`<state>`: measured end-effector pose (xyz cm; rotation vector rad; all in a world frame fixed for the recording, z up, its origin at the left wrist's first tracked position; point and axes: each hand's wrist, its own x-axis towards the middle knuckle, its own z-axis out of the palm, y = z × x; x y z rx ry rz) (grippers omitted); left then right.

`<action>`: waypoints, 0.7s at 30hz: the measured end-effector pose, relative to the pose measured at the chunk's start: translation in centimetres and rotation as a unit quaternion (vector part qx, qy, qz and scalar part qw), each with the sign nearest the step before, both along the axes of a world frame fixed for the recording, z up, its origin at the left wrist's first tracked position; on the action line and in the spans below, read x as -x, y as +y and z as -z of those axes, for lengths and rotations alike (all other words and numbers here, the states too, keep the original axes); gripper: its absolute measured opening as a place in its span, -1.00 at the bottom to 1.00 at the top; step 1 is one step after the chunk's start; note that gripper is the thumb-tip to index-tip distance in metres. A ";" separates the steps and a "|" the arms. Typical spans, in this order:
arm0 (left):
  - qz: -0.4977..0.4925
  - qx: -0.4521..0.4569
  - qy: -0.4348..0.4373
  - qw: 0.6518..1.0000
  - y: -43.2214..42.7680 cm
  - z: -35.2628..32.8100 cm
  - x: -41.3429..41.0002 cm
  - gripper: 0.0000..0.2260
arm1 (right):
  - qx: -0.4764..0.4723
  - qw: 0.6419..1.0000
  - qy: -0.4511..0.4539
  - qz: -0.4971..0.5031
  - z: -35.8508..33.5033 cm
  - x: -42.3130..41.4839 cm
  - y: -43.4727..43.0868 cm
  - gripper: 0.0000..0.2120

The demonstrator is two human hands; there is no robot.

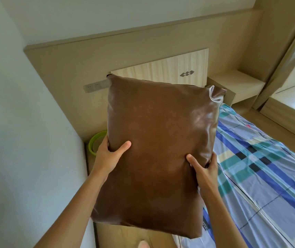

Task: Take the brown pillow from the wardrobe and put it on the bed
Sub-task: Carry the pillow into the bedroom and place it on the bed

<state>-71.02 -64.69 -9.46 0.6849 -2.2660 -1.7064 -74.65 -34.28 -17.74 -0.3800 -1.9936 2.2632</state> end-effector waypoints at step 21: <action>0.218 0.013 0.012 0.976 -8.4 2.8 42.3 -0.27 | 0.059 0.980 -0.052 0.184 3.1 29.3 -9.9 -0.12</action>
